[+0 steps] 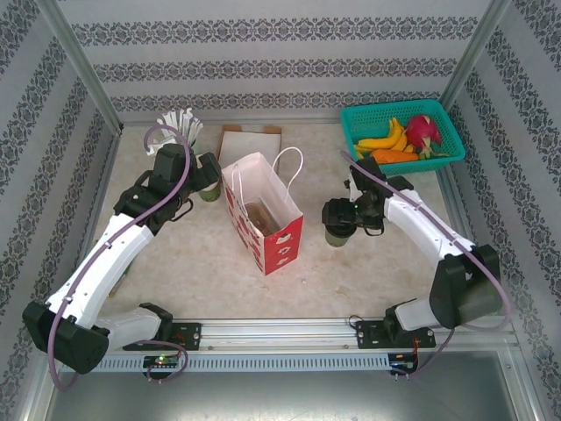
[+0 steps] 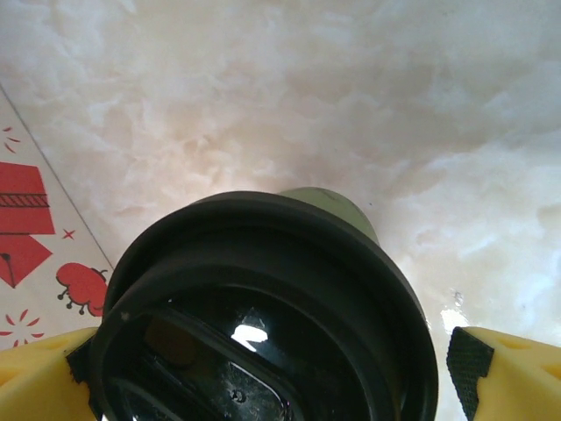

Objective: Pack the takeout coffee

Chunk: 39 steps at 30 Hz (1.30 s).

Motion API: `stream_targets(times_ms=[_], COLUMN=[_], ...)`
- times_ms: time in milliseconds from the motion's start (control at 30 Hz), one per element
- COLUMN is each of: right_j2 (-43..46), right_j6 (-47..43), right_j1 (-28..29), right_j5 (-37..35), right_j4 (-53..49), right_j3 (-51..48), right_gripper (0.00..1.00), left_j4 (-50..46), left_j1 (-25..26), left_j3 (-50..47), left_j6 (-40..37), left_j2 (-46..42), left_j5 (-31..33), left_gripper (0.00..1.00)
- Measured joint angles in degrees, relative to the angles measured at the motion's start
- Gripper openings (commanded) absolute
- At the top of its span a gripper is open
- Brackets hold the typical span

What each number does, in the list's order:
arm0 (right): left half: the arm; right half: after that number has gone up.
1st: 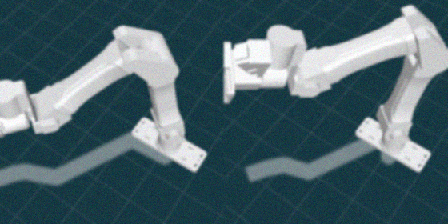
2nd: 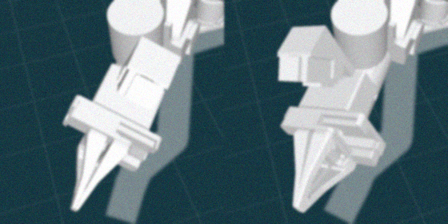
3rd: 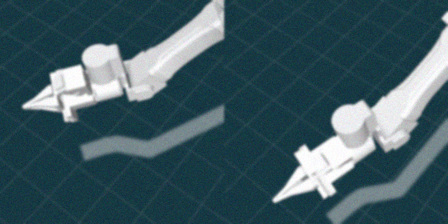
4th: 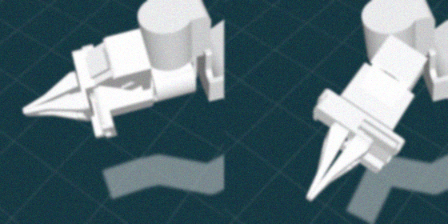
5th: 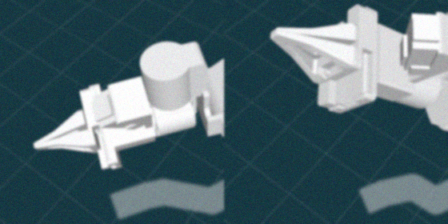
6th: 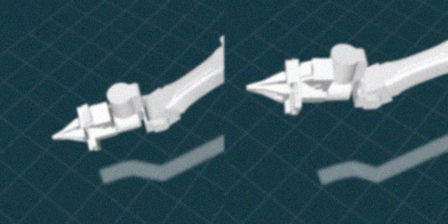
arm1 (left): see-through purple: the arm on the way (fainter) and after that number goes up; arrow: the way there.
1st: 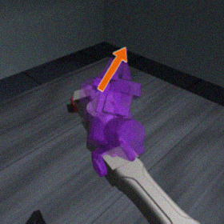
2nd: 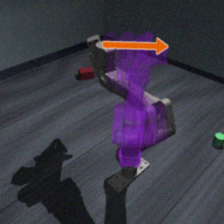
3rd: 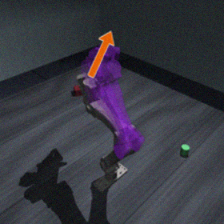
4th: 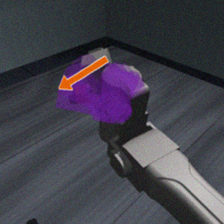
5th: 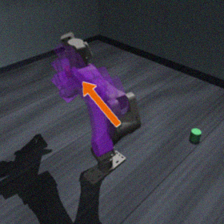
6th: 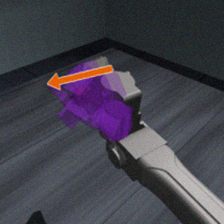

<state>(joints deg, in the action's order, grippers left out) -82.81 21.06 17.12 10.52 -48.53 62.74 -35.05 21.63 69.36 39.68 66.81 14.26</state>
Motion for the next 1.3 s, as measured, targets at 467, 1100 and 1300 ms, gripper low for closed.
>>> stream_targets(times_ms=[467,1100,1300], right_j2=[-5.5,-10.7,-12.4], right_j6=[1.3,1.2,1.1], right_j1=[0.8,3.7,4.0], right_j5=[1.4,-4.6,-4.7], right_j4=[-9.2,-12.6,-14.1], right_j3=[7.8,10.8,11.6], right_gripper=[0.98,0.98,0.98], left_j4=[0.0,0.0,0.0], left_j1=[0.0,0.0,0.0], left_j3=[-1.7,-2.1,-2.1], left_j6=[-0.5,-0.7,-0.7], left_j2=[-0.7,-0.7,-0.7], left_j5=[1.5,1.5,1.5], left_gripper=[1.00,1.00,1.00])
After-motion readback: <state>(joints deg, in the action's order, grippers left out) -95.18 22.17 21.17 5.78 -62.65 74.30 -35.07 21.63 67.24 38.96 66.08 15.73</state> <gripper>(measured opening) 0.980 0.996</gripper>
